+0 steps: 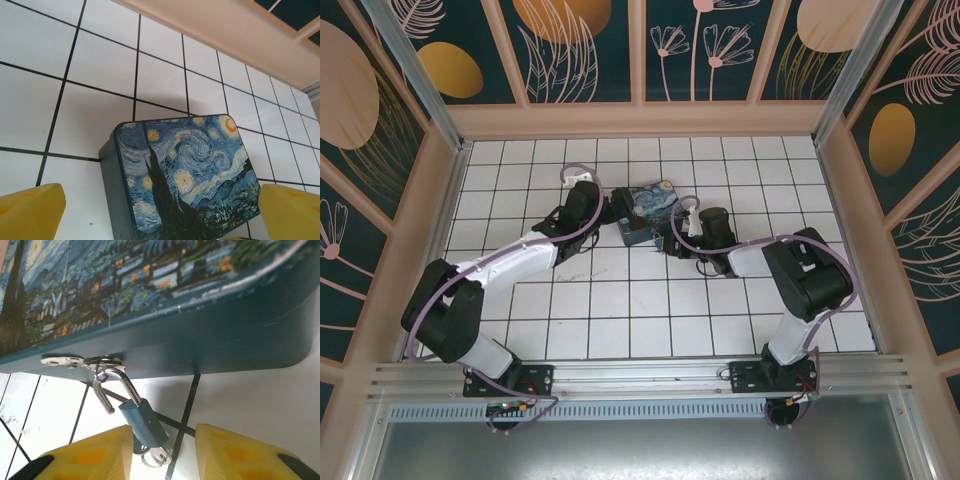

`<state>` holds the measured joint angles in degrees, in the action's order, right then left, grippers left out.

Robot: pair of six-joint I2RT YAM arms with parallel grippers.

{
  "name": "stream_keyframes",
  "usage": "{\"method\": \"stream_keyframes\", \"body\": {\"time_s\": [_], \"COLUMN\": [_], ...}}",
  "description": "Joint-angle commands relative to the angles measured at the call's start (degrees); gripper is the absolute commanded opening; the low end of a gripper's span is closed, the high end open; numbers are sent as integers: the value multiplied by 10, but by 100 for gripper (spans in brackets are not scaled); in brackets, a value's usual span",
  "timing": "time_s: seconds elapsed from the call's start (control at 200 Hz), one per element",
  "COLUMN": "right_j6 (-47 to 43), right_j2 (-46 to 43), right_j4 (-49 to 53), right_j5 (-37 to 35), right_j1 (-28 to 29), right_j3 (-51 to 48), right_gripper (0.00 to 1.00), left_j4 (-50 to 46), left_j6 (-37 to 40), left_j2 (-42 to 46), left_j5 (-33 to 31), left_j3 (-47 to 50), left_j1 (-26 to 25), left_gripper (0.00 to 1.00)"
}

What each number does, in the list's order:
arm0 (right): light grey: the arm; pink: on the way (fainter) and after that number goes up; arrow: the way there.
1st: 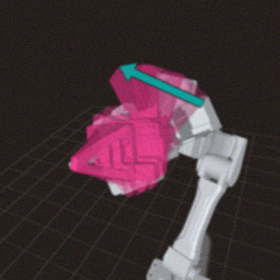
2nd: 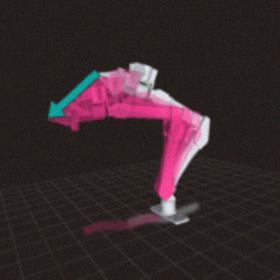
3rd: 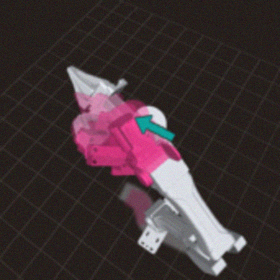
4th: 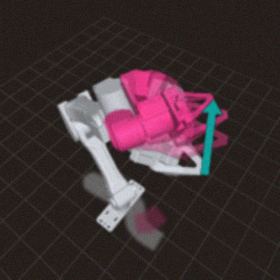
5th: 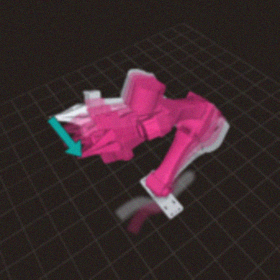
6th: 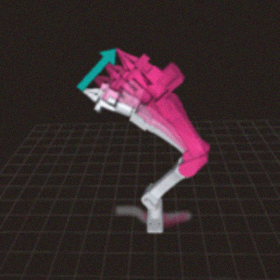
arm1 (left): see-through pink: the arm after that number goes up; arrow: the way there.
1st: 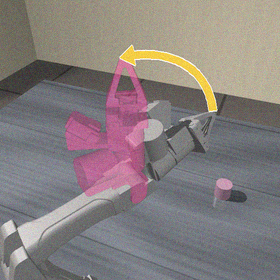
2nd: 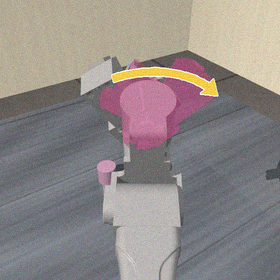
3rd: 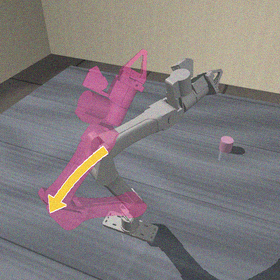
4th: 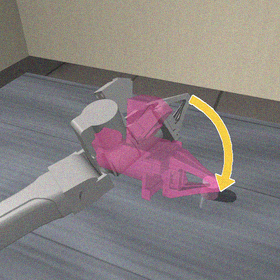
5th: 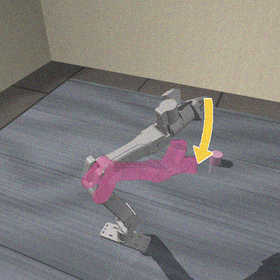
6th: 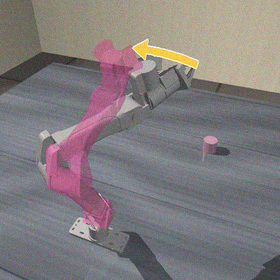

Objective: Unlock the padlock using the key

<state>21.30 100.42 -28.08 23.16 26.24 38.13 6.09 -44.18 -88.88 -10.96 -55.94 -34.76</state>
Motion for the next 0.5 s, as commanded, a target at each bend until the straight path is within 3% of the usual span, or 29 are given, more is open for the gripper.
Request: {"method": "stream_keyframes", "body": {"time_s": [0.0, 0.36, 0.495], "right_j6": [-8, -6, -4], "right_j2": [13, 40, 48], "right_j4": [-21, -26, -28], "right_j5": [15, 15, 15], "right_j1": [6, 20, 20], "right_j3": [18, 34, 37], "right_gripper": [38, 37, 31], "left_j4": [-28, -27, -29], "left_j6": [-1, -11, -11], "left_j2": [-16, -26, -30], "left_j5": [26, 45, 54], "left_j3": [-23, -26, -29], "left_j1": [6, 10, 11], "left_gripper": [99, 98, 98]}}
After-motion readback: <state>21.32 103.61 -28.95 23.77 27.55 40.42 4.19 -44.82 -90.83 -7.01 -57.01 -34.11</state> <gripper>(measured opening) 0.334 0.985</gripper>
